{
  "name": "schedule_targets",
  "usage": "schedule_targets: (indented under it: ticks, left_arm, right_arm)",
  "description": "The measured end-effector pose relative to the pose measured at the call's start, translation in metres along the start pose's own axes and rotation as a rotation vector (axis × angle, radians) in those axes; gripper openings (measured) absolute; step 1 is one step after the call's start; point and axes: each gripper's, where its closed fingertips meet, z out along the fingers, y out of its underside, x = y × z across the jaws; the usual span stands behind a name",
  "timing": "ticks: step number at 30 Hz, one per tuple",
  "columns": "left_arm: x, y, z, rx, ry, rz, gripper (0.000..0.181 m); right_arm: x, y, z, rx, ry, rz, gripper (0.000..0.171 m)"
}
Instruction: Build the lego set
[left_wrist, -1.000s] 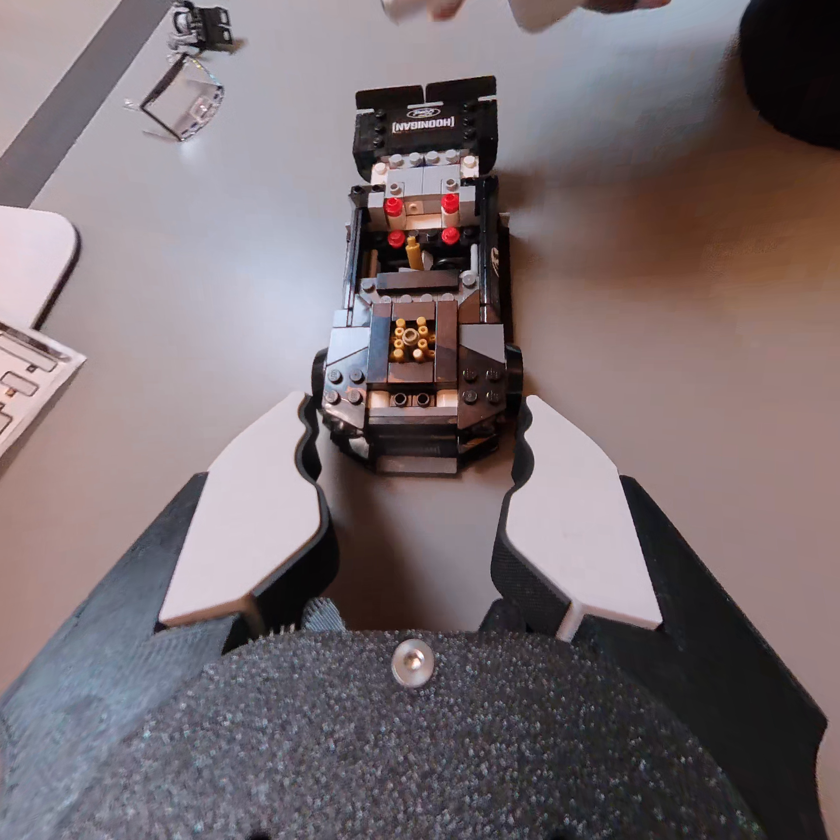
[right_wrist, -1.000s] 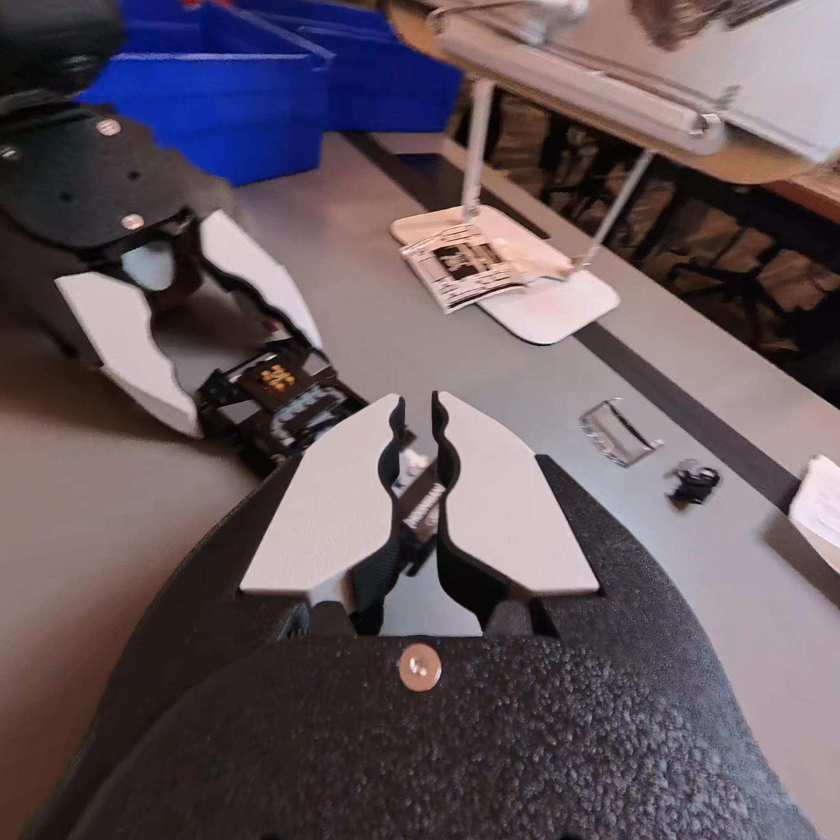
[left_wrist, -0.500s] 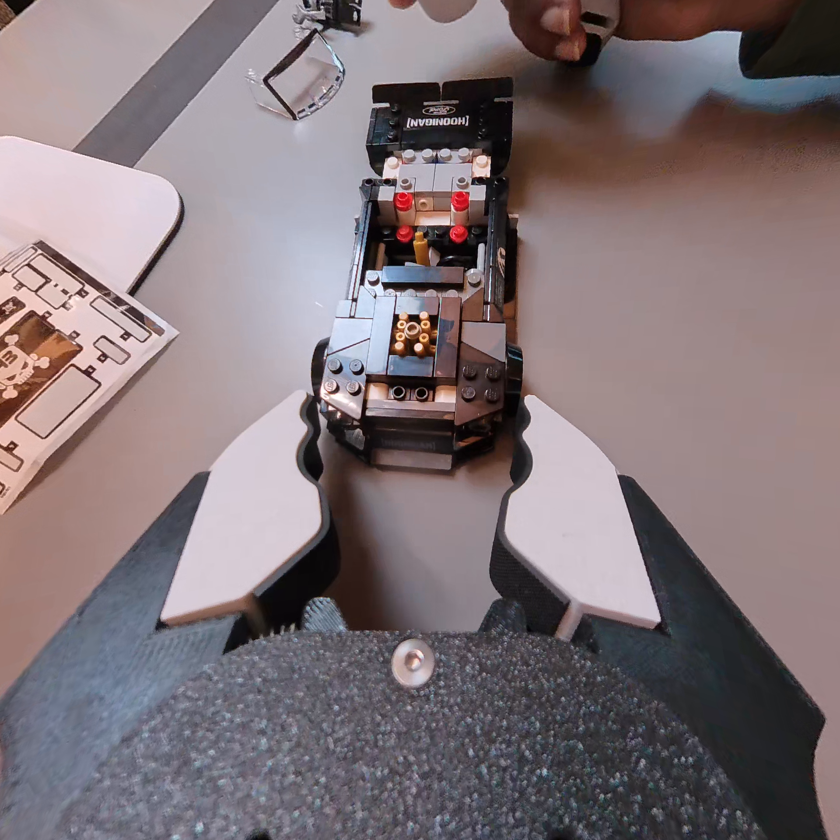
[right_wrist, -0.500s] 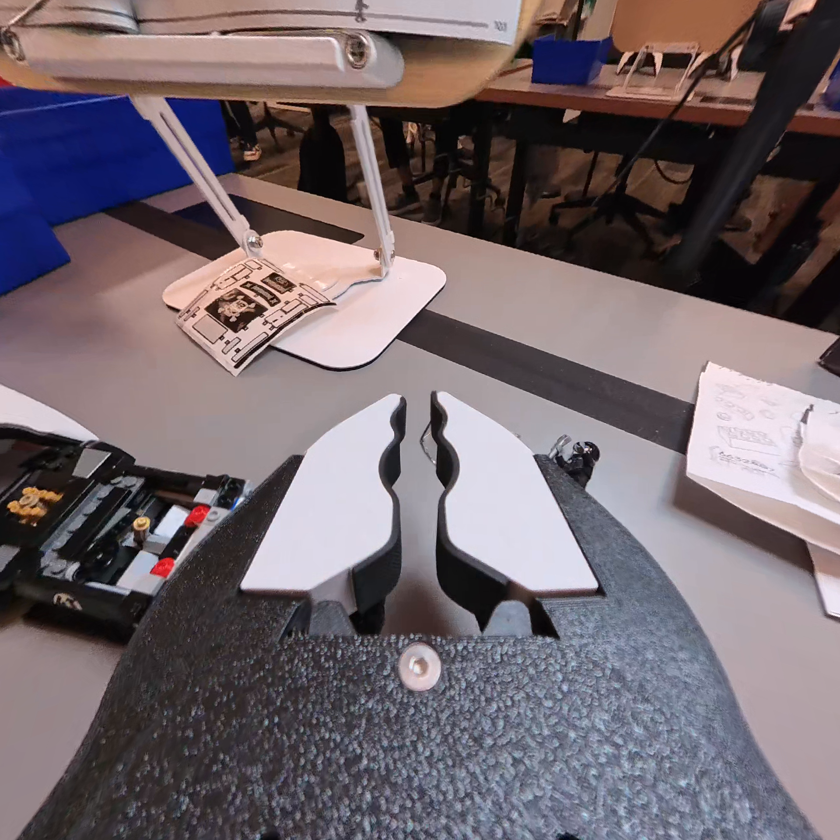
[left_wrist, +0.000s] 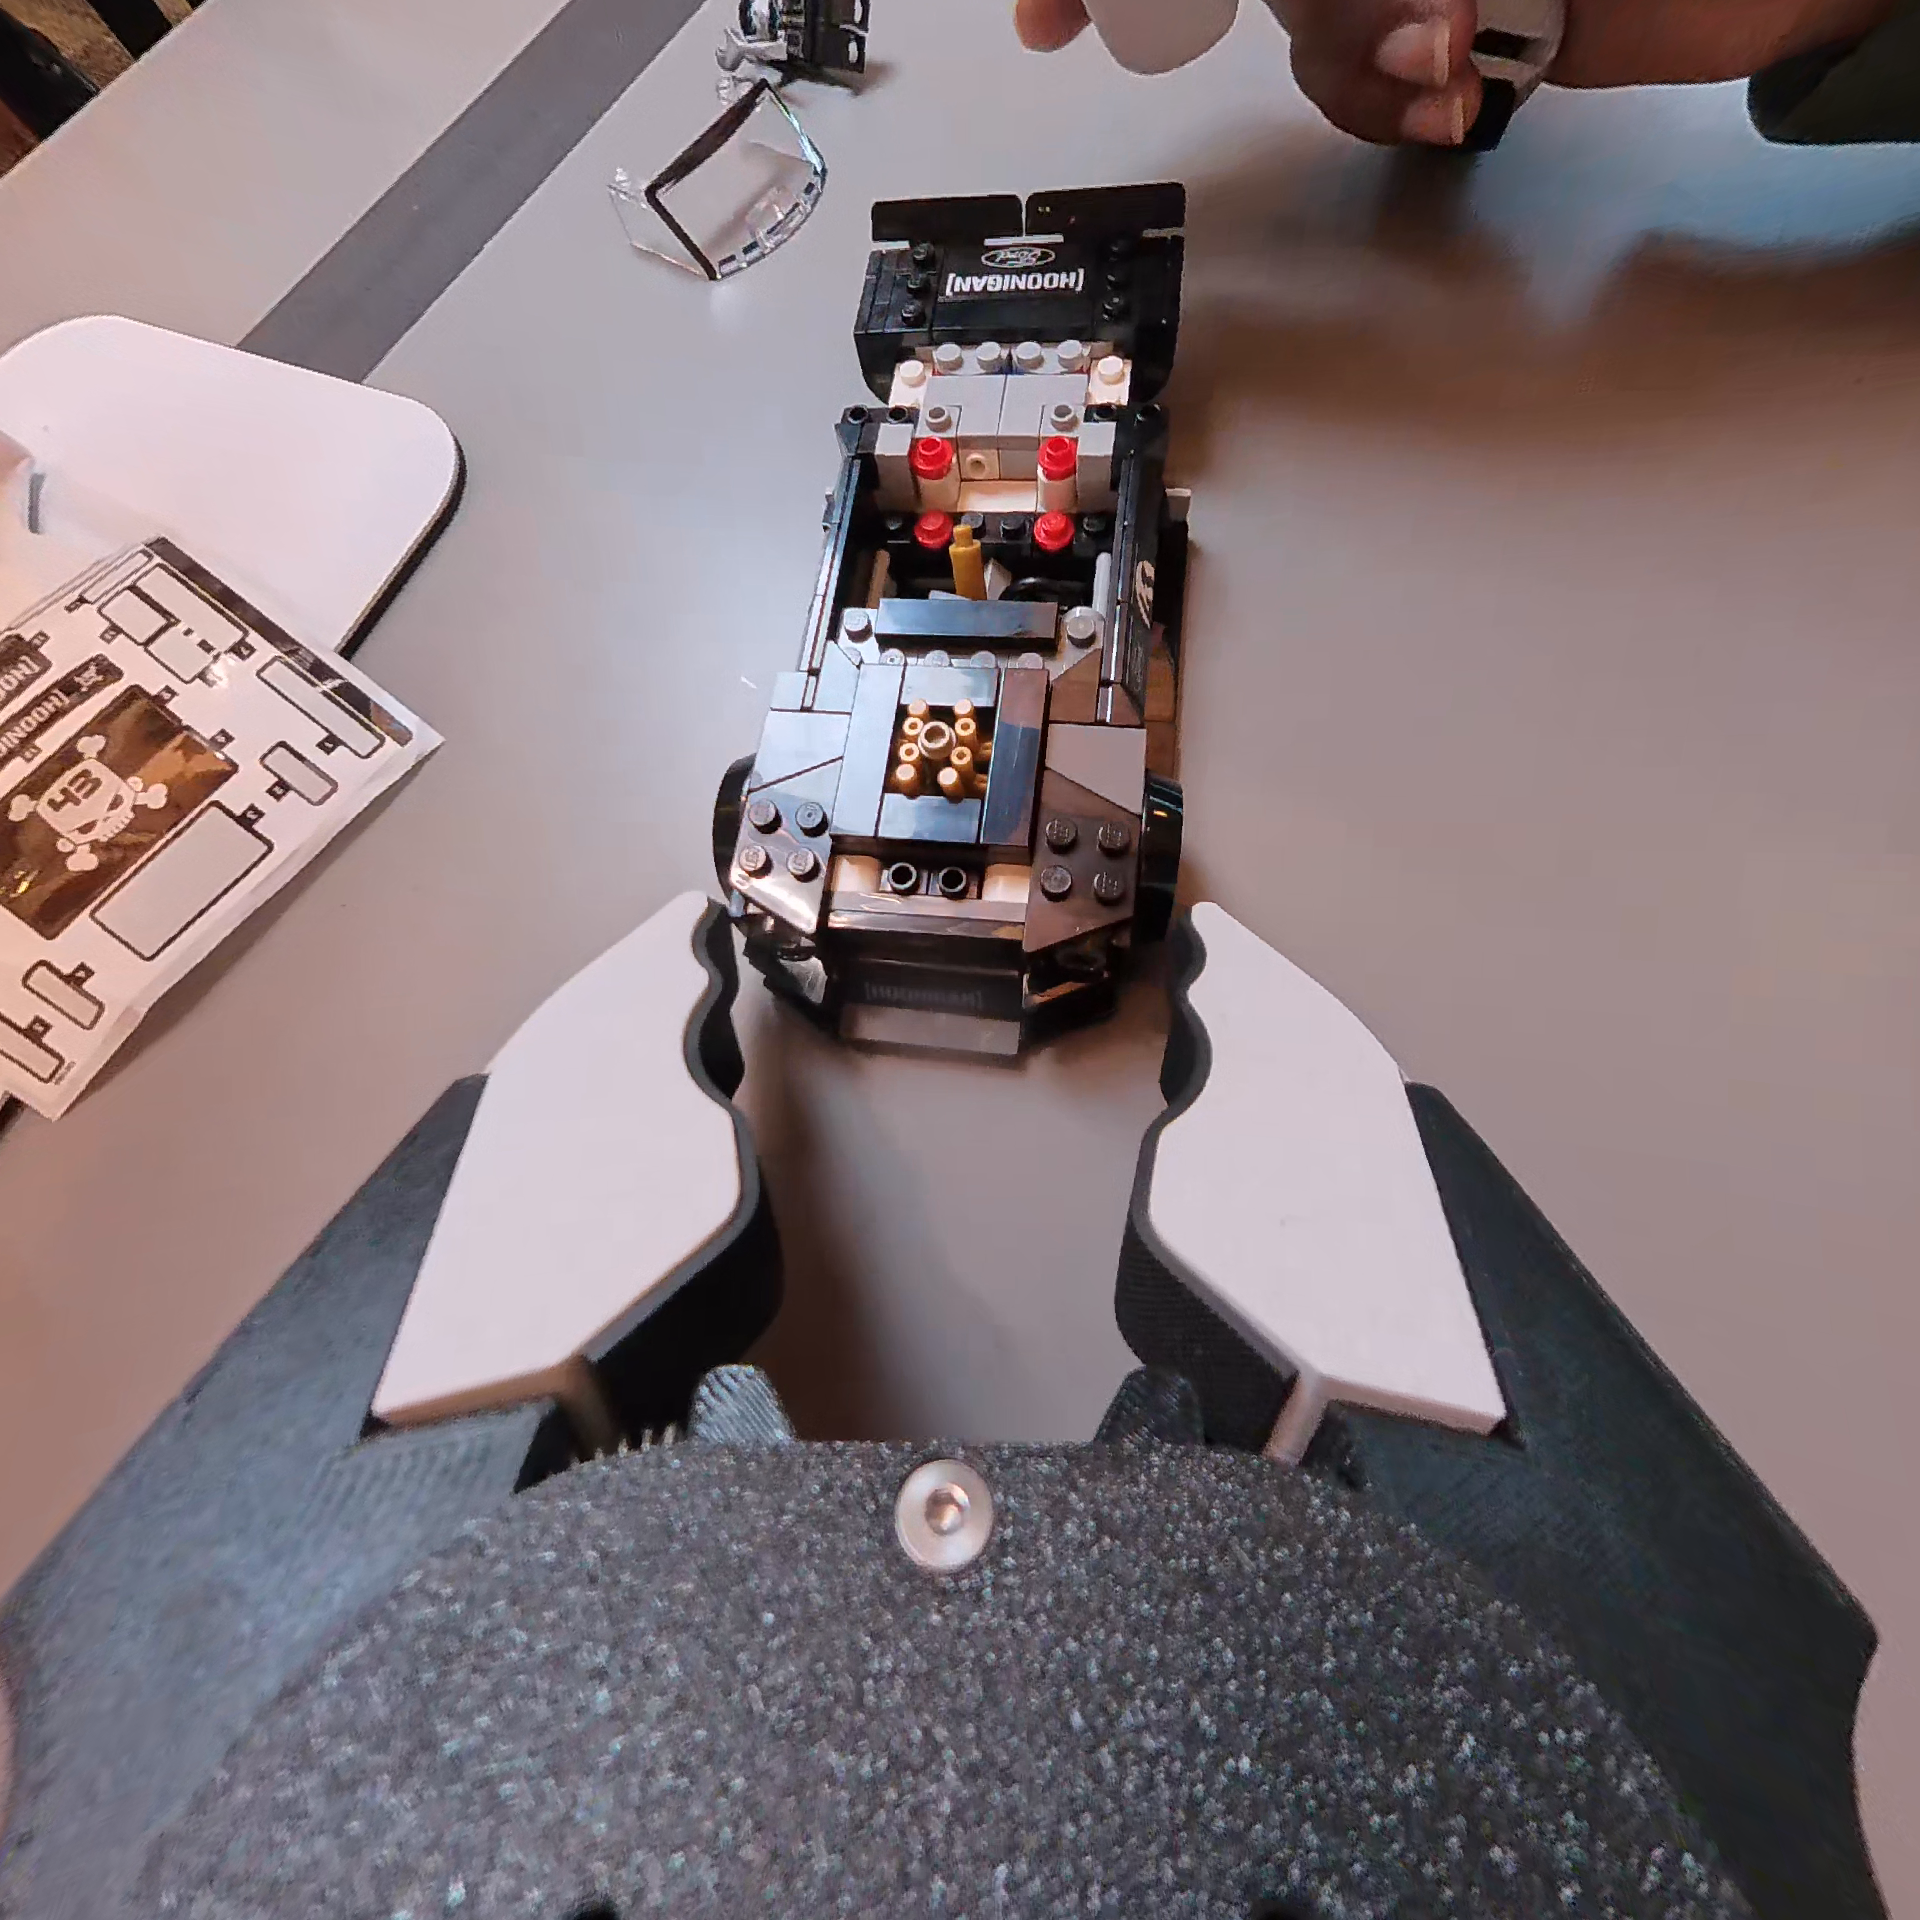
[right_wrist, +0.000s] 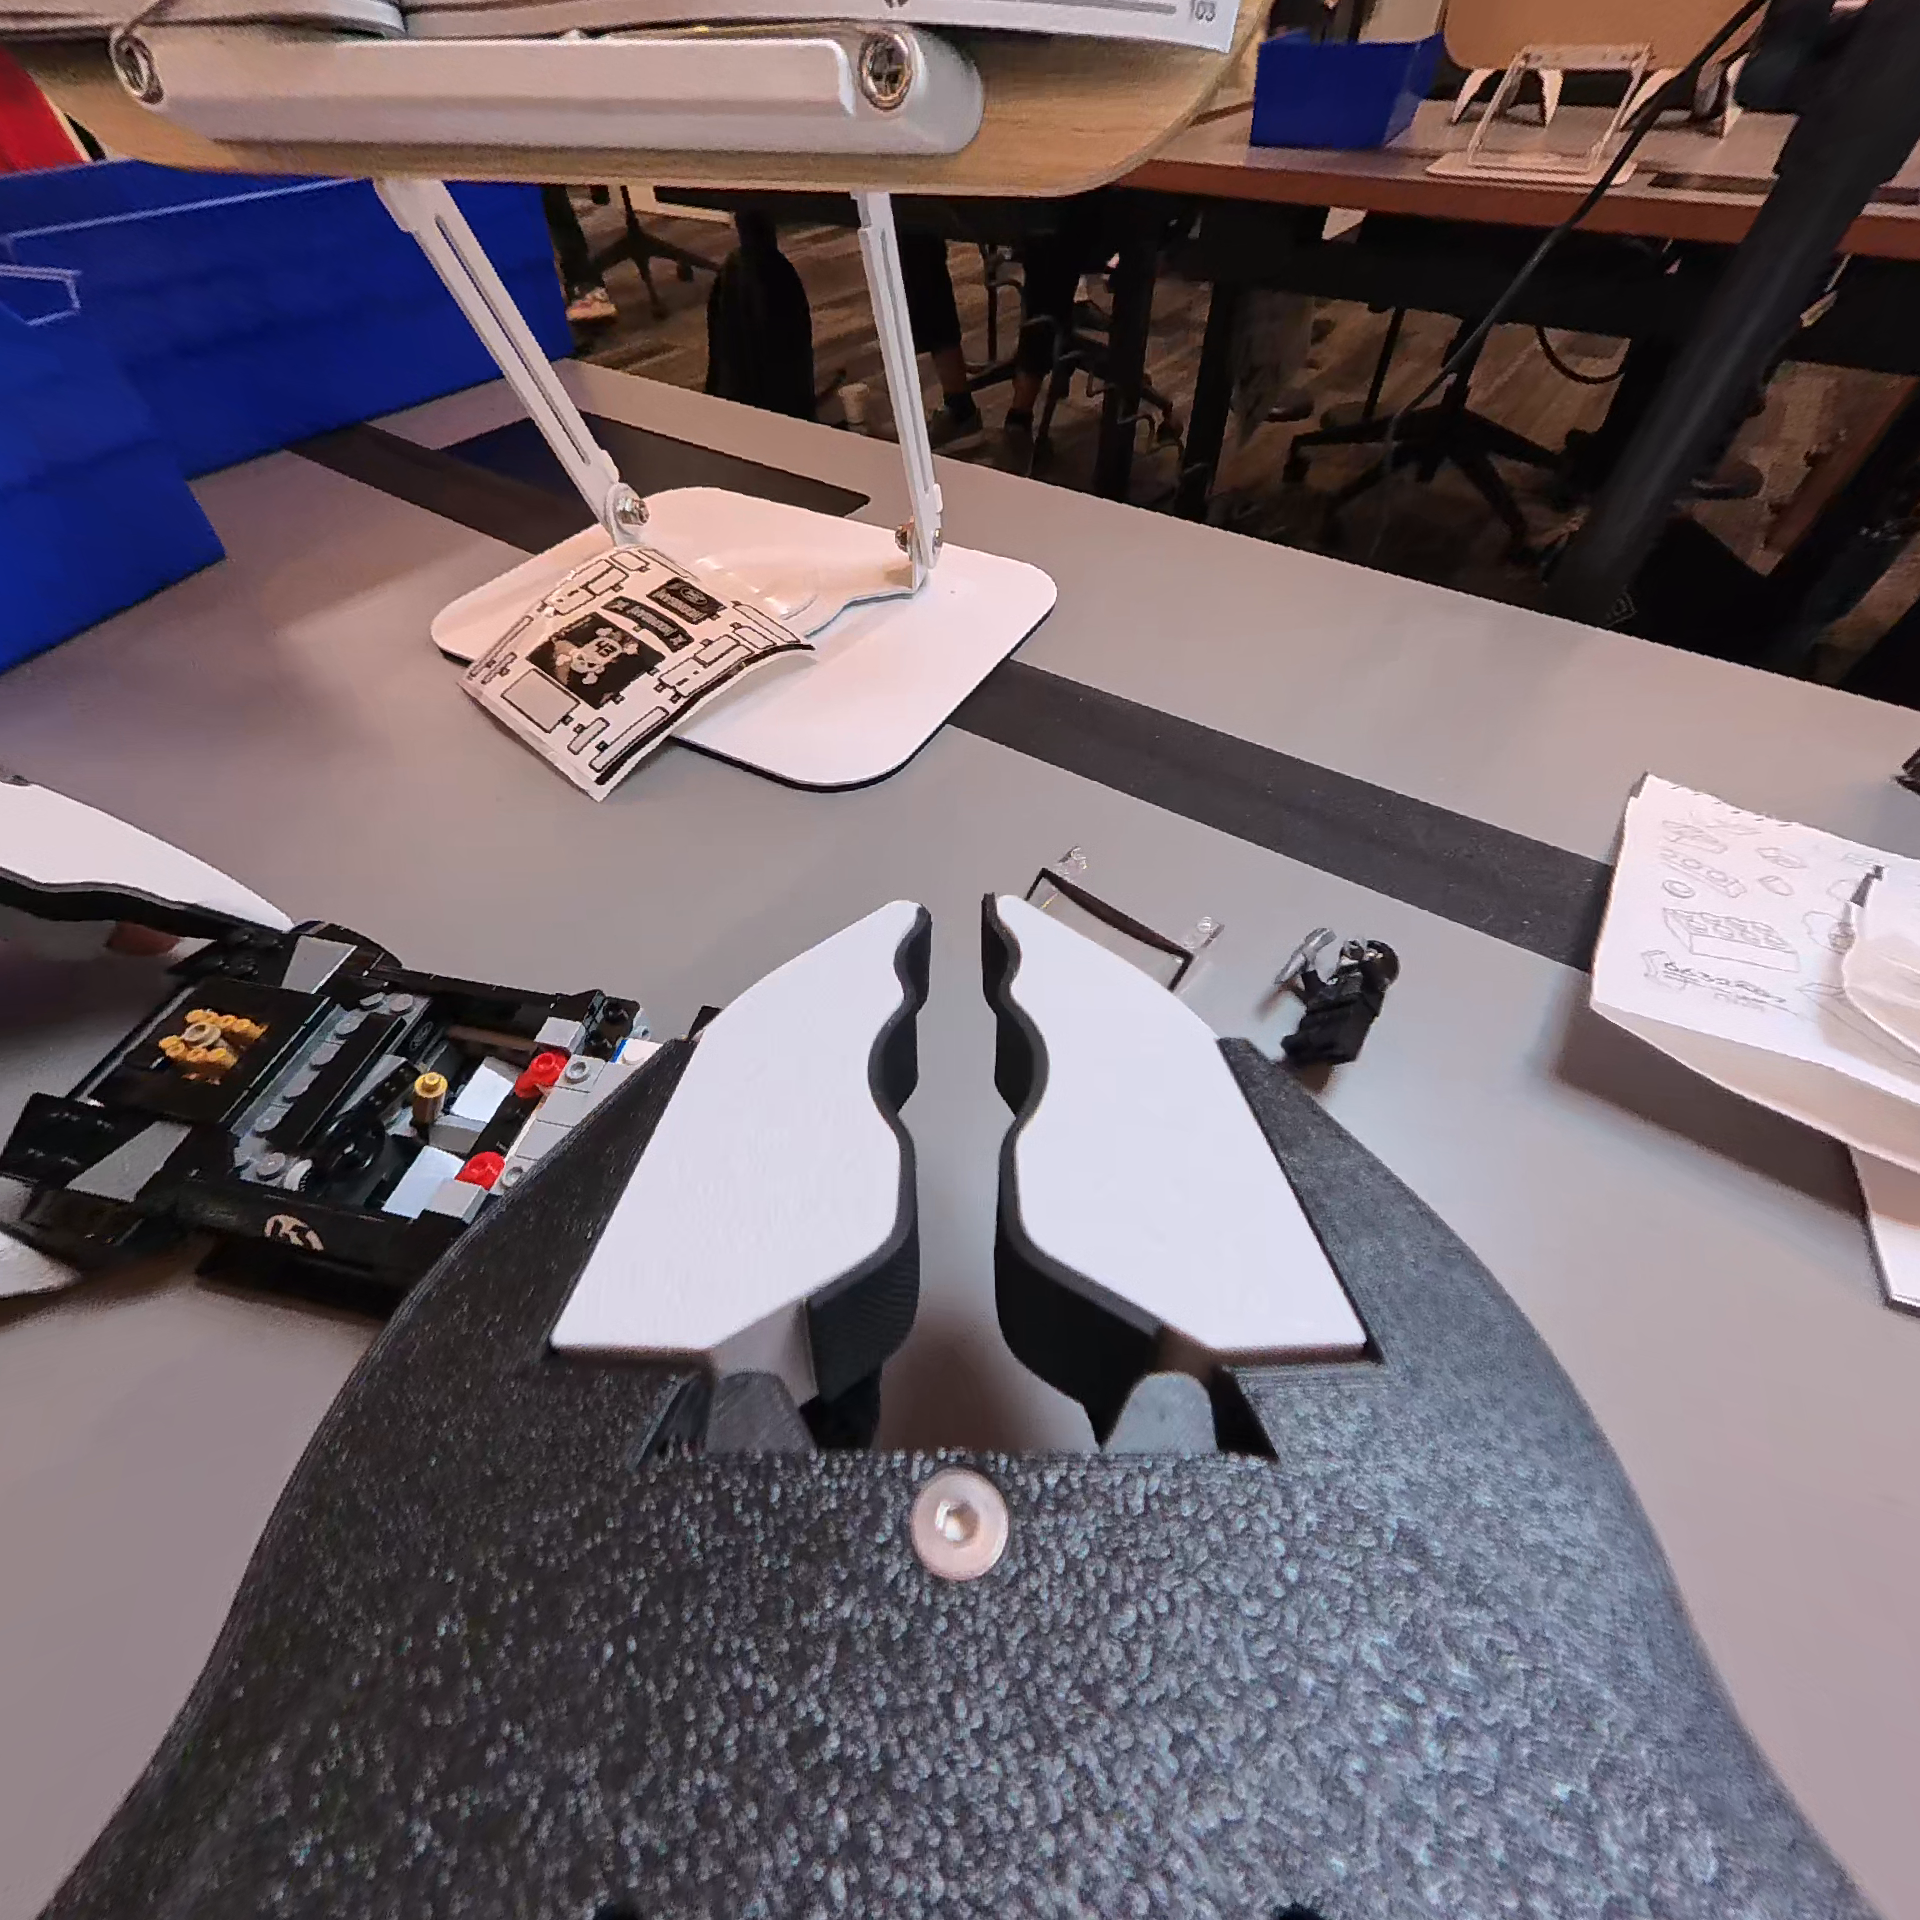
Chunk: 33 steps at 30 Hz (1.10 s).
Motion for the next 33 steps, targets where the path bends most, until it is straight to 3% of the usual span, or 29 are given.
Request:
schedule_targets:
  ticks: [11, 33]
  left_arm:
    - [0.0029, 0.0008, 0.0007, -0.005, 0.026, -0.002, 0.085]
    - [0.0039, 0.0002, -0.0008, 0.005, 0.018, 0.01, 0.079]
  right_arm:
    - [-0.0048, 0.0042, 0.0011, -0.022, -0.021, -0.018, 0.009]
    - [-0.0107, 0.0082, 0.0011, -0.055, -0.046, -0.059, 0.009]
